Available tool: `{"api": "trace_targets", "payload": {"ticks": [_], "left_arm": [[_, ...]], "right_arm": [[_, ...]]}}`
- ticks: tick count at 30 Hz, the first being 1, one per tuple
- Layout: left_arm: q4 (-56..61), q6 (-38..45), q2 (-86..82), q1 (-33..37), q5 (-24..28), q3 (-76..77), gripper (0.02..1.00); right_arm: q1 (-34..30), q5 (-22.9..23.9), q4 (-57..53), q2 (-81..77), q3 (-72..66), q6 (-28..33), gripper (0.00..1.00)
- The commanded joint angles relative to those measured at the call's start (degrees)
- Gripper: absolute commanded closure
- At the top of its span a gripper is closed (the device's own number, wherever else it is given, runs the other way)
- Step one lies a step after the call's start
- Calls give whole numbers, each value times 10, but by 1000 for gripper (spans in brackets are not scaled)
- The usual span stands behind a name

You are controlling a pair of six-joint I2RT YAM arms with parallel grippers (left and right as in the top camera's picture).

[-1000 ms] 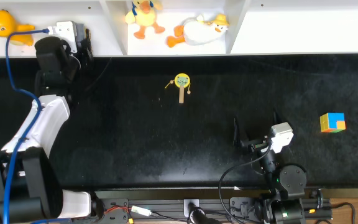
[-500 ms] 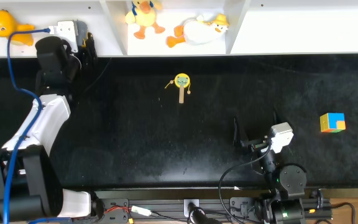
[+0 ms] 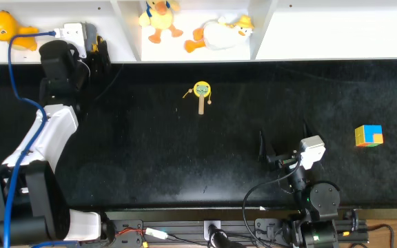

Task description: Store Toys

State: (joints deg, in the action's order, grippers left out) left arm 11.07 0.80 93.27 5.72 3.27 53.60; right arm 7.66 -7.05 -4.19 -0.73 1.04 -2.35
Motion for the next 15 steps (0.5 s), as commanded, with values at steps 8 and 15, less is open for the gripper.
{"api": "trace_targets", "payload": {"ticks": [8, 15], "left_arm": [[-122, 3, -142, 0, 9, 5, 18], [-261, 3, -235, 0, 10, 5, 18]], "right_arm": [[5, 2, 2, 5, -7, -3, 5], [5, 3, 2, 5, -7, -3, 7]]}}
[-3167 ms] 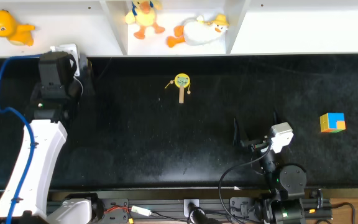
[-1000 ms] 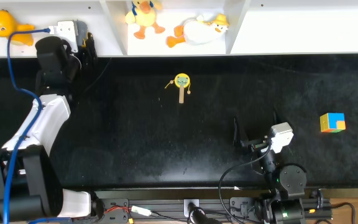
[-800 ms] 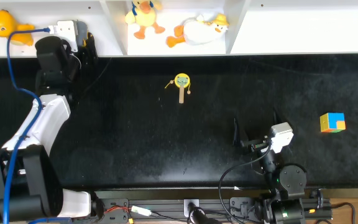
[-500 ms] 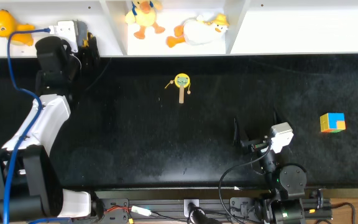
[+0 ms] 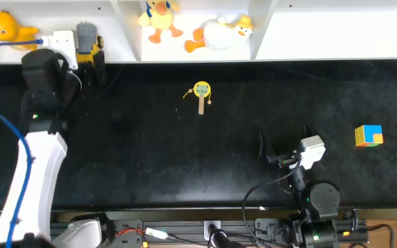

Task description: Store Toys

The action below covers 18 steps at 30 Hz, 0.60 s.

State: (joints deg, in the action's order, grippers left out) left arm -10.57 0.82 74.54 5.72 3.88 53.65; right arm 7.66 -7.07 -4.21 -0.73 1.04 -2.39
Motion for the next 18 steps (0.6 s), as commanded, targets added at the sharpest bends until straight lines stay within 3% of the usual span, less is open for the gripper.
{"api": "trace_targets", "payload": {"ticks": [1, 9, 14, 18], "left_arm": [[-68, 2, -63, 0, 3, 5, 18], [-213, 2, -197, 0, -7, 5, 20], [-270, 2, -259, 0, -45, 5, 20], [-299, 2, -274, 0, -44, 5, 20]], "right_arm": [[5, 3, 2, 5, -7, -2, 5], [5, 3, 2, 5, -7, -2, 5], [5, 3, 2, 5, -7, -2, 5], [5, 3, 2, 5, -7, -2, 5]]}}
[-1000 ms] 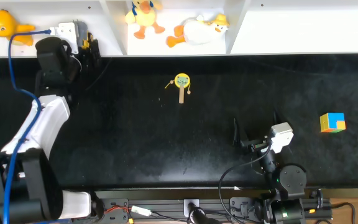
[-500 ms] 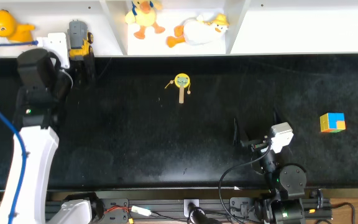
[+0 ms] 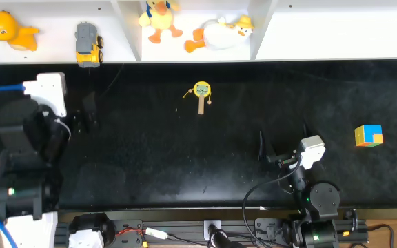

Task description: Store Toys

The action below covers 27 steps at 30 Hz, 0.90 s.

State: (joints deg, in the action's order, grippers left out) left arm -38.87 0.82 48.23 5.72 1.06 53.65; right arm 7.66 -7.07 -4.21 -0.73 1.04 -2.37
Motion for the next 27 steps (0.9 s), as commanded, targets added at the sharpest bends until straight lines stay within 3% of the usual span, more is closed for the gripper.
{"api": "trace_targets", "payload": {"ticks": [1, 20, 27], "left_arm": [[-18, 2, -11, 0, -16, 5, 20], [-66, 2, 68, -3, -17, 2, 20], [39, -11, -93, -2, -25, -146, 20]], "right_arm": [[5, 3, 2, 5, -7, -2, 5], [5, 3, 2, 5, -7, -2, 7], [5, 3, 2, 5, -8, -2, 3]]}}
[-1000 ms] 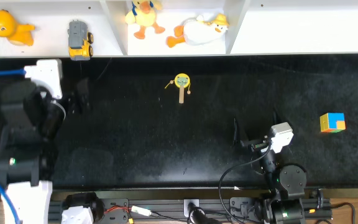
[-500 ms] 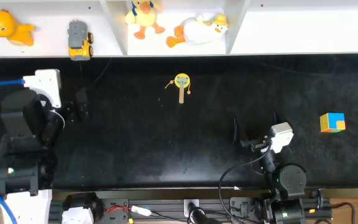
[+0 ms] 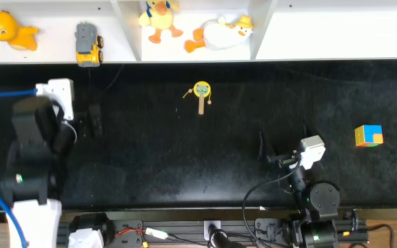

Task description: Store Toys

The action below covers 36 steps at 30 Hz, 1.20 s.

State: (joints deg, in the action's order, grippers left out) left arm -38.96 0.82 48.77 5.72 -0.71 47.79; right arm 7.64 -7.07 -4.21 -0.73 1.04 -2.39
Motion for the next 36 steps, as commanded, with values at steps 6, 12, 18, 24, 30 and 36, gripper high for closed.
{"api": "trace_targets", "payload": {"ticks": [6, 12, 18, 24, 30, 36], "left_arm": [[106, -58, -260, -2, -4, -240, 20], [127, -91, -377, -2, -3, -334, 20], [193, -100, -435, -2, -11, -409, 20], [218, -99, -472, -3, -26, -425, 20], [253, -104, -487, -23, -40, -434, 20], [306, -103, -487, -40, -52, -455, 20]], "right_arm": [[5, 3, 2, 5, -7, -2, 5], [5, 3, 2, 5, -7, -2, 5], [5, 3, 2, 5, -7, -2, 5], [5, 3, 2, 5, -7, -2, 5], [5, 3, 2, 5, -7, -2, 5], [5, 3, 2, 5, -7, -2, 5]]}}
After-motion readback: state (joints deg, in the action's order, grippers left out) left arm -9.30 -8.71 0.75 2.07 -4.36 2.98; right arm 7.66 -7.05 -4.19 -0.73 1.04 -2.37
